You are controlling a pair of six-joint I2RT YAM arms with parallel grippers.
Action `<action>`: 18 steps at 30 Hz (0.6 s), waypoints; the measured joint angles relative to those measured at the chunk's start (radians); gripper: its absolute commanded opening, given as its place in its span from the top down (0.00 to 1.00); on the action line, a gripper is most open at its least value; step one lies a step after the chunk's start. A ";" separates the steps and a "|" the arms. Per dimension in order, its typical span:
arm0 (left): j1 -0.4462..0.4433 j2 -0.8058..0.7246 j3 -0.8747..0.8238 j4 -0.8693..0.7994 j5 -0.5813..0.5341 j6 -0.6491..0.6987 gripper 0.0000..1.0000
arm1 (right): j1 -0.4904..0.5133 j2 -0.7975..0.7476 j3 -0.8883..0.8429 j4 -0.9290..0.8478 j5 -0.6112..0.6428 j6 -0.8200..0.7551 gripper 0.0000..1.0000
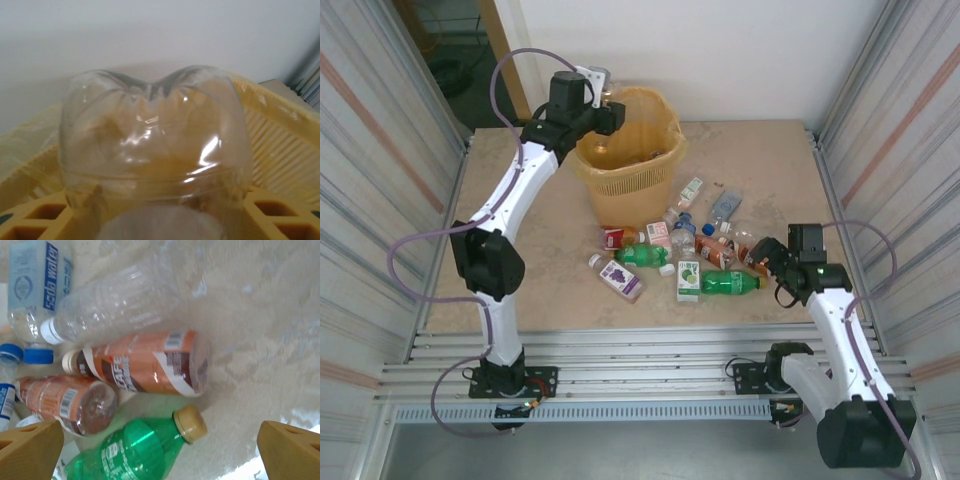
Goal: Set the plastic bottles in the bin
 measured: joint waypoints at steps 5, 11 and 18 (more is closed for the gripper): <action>-0.004 0.003 0.000 -0.007 -0.008 0.013 0.26 | 0.069 -0.078 -0.114 0.000 -0.034 0.138 0.02; -0.005 0.003 0.000 -0.014 -0.011 0.020 0.21 | 0.174 -0.099 -0.140 0.008 -0.026 0.264 0.02; -0.005 -0.003 -0.014 -0.015 -0.015 0.023 0.12 | 0.289 -0.048 -0.166 0.082 -0.014 0.375 0.02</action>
